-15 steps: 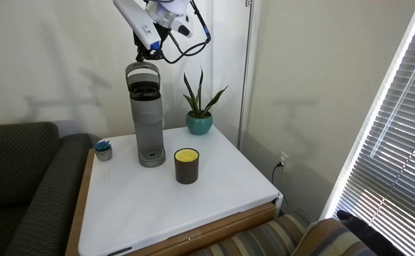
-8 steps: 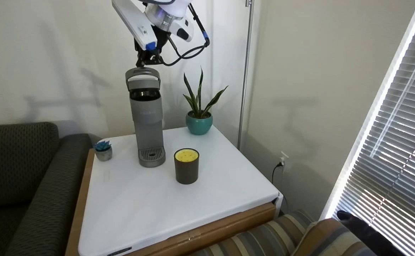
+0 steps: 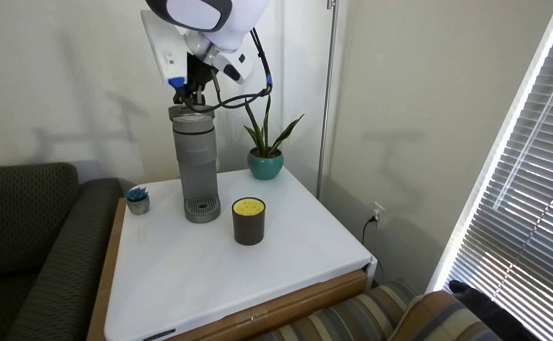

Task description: Open the coffee maker then close it

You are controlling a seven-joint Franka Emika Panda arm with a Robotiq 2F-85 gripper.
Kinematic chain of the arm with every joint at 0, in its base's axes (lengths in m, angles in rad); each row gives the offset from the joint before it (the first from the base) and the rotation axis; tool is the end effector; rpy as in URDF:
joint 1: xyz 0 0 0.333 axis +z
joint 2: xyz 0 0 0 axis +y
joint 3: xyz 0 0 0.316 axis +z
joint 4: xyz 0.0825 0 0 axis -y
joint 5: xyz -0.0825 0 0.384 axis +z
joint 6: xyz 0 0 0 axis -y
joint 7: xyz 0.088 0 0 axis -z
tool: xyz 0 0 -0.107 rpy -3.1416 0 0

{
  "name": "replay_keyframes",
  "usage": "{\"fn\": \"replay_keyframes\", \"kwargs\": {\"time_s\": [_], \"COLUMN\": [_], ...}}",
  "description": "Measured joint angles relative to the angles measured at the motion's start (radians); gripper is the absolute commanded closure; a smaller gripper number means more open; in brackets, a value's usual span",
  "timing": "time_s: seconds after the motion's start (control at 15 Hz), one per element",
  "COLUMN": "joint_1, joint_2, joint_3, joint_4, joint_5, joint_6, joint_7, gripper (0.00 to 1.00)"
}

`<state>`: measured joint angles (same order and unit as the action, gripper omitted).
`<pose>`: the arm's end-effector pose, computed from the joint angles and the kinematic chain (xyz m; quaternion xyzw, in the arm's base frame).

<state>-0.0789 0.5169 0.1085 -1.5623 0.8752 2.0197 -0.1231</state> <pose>0.6943 0.0540 0.3624 -0.9063 0.1315 0.0094 0.4016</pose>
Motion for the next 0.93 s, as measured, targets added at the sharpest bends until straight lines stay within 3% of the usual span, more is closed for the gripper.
{"fn": "replay_keyframes", "kwargs": {"time_s": [0.53,0.93], "joint_1": [0.002,0.002], "joint_2": [-0.122,-0.154], "joint_3": [-0.012,-0.023], "joint_4": [-0.266,-0.376], "joint_5": [0.335,0.661], "joint_6": [0.234,0.253], "joint_7": [-0.081,-0.347], "gripper": [1.00,1.00]}}
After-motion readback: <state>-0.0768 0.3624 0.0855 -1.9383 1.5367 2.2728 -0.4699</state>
